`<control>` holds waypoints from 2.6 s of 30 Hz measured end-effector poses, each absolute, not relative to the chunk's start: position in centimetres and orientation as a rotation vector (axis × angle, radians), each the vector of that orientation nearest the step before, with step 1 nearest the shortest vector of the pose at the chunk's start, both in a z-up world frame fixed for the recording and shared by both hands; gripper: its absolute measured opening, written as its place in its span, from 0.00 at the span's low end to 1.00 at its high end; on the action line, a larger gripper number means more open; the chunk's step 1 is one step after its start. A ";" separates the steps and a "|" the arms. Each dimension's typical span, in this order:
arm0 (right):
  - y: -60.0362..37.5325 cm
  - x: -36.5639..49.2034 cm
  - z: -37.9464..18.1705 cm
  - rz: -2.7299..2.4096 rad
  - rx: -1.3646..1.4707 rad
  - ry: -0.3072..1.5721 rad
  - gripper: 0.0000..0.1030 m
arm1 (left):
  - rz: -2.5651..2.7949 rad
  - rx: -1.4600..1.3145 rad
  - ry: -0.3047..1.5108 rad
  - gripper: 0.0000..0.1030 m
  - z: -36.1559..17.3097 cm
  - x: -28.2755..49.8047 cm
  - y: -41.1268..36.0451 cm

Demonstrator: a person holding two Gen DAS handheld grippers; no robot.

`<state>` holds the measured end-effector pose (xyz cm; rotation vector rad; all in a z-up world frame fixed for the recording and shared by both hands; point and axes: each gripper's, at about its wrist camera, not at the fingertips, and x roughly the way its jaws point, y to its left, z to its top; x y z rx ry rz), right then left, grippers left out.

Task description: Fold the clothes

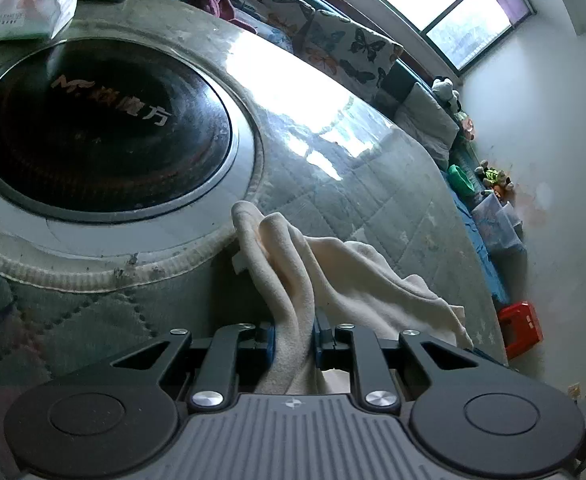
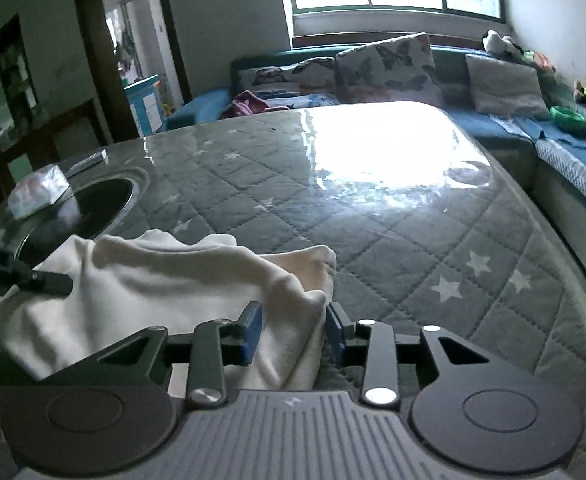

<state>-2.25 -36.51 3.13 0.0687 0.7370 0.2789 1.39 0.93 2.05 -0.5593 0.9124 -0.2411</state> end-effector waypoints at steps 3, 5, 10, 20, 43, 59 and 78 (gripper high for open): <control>-36.8 -2.1 2.9 0.277 0.098 0.740 0.37 | -0.240 -0.547 0.911 0.18 2.1 1.3 0.9; -36.9 -2.1 2.8 0.277 0.116 0.741 0.37 | -0.240 -0.535 0.909 0.18 2.1 1.3 0.7; -37.3 -2.2 2.7 0.267 0.145 0.739 0.38 | -0.237 -0.523 0.908 0.18 2.2 1.3 0.5; -37.1 -2.5 3.1 0.309 0.181 0.741 0.13 | -0.233 -0.477 0.895 0.18 2.4 1.3 -0.1; -39.1 -4.2 6.9 0.256 0.120 0.614 0.09 | -0.344 -0.331 0.819 0.16 5.7 2.8 -4.9; -43.8 -3.2 9.6 0.130 0.066 0.547 0.09 | -0.428 -0.236 0.786 0.16 7.4 5.7 -13.0; -47.6 -1.6 9.8 0.022 0.025 0.553 0.09 | -0.494 -0.114 0.784 0.16 7.2 8.8 -20.4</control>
